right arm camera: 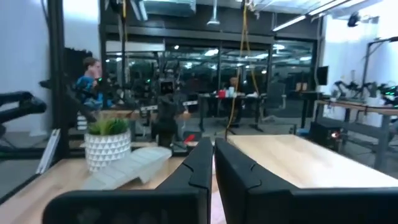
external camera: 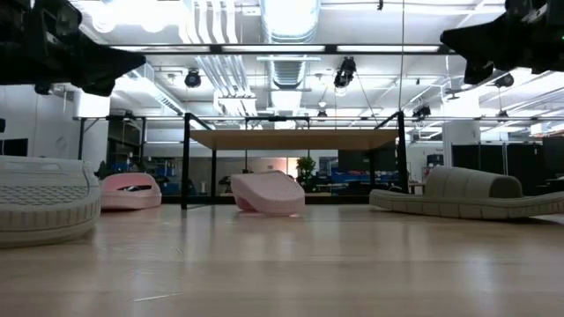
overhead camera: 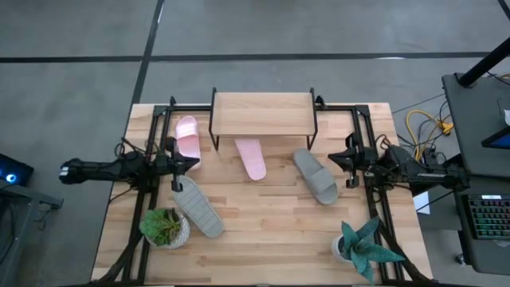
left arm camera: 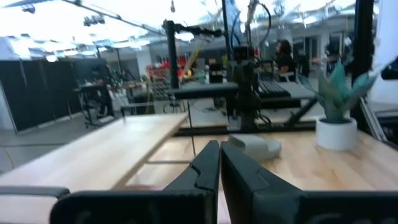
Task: Pick and place slides into the shelf
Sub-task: Put the right gray slide on the shelf
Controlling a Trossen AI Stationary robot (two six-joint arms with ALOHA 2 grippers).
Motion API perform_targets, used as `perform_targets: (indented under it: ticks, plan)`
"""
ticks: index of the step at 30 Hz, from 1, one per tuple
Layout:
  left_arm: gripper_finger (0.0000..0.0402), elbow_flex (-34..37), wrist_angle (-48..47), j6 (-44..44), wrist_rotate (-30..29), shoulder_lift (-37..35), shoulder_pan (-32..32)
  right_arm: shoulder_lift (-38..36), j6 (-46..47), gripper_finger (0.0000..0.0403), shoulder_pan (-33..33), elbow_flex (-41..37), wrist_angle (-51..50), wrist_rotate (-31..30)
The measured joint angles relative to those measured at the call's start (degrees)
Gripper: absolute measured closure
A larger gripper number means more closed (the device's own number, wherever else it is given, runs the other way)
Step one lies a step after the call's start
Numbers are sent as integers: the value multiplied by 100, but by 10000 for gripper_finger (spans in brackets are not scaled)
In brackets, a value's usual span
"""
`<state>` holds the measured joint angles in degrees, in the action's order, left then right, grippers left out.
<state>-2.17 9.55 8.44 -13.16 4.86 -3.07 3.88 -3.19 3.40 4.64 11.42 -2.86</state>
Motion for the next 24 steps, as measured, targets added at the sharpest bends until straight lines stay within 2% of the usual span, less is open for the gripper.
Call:
perform_targets:
  ticks: [3,7,12,17,24]
  plan:
    - [387,-2,208,-1,-29,-2,0,174,-96,369,-2,260,-259,-8]
    - [342,-2,462,-1,-27,0,0,682,57,319,-45,892,-680,119]
    - [288,-4,951,-46,-23,-2,0,1526,51,265,-78,1952,-1844,135]
    - [264,-4,1147,-57,-19,-1,0,2205,131,253,-87,2775,-3236,135]
    - [260,-6,1100,-56,-19,78,0,2591,703,248,-405,3125,-4076,138]
